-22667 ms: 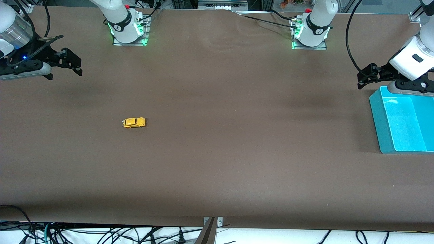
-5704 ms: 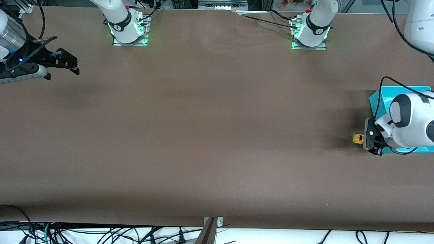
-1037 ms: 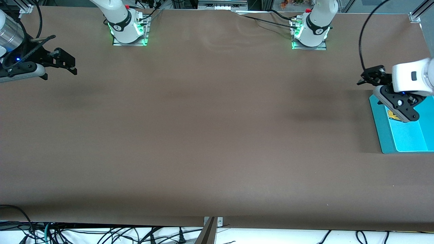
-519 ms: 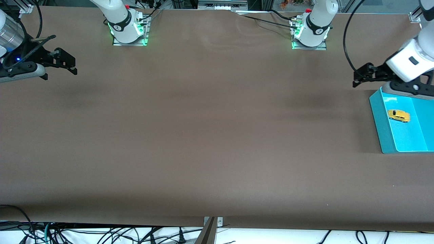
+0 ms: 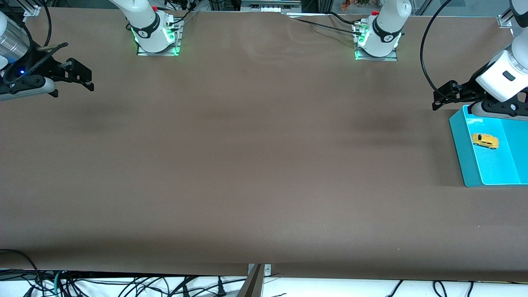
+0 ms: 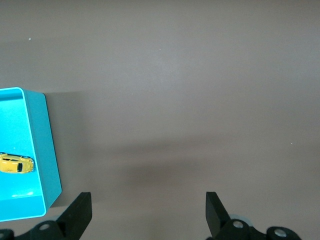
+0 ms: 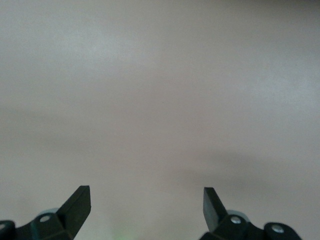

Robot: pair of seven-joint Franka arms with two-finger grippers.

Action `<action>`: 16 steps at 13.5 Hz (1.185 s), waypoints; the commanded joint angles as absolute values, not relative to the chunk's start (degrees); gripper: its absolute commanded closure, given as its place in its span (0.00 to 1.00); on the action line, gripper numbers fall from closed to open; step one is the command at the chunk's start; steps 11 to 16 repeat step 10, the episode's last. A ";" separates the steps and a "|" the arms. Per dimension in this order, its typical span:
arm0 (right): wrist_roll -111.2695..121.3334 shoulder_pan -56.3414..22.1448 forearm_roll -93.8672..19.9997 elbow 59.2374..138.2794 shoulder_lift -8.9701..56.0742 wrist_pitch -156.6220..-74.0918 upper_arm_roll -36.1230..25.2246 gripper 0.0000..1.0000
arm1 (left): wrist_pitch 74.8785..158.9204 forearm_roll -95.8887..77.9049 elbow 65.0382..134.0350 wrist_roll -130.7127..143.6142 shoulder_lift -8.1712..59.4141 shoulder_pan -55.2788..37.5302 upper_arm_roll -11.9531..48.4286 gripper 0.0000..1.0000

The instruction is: Wind and store yellow beetle car

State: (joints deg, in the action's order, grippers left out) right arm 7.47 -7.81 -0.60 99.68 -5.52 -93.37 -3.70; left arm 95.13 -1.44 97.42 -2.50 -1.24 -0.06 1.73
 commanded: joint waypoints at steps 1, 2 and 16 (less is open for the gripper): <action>8.70 -8.09 0.09 98.70 -5.45 -92.81 -3.69 0.00 | 95.19 -2.02 97.74 -2.11 -1.85 0.35 1.49 0.00; 8.70 -8.09 0.09 98.70 -5.36 -92.90 -3.69 0.00 | 95.19 -2.02 97.73 -1.94 -1.85 0.26 1.58 0.00; 8.70 -8.17 0.09 98.44 -5.36 -92.72 -3.69 0.00 | 95.10 -2.11 97.21 -2.20 -1.49 0.26 1.67 0.00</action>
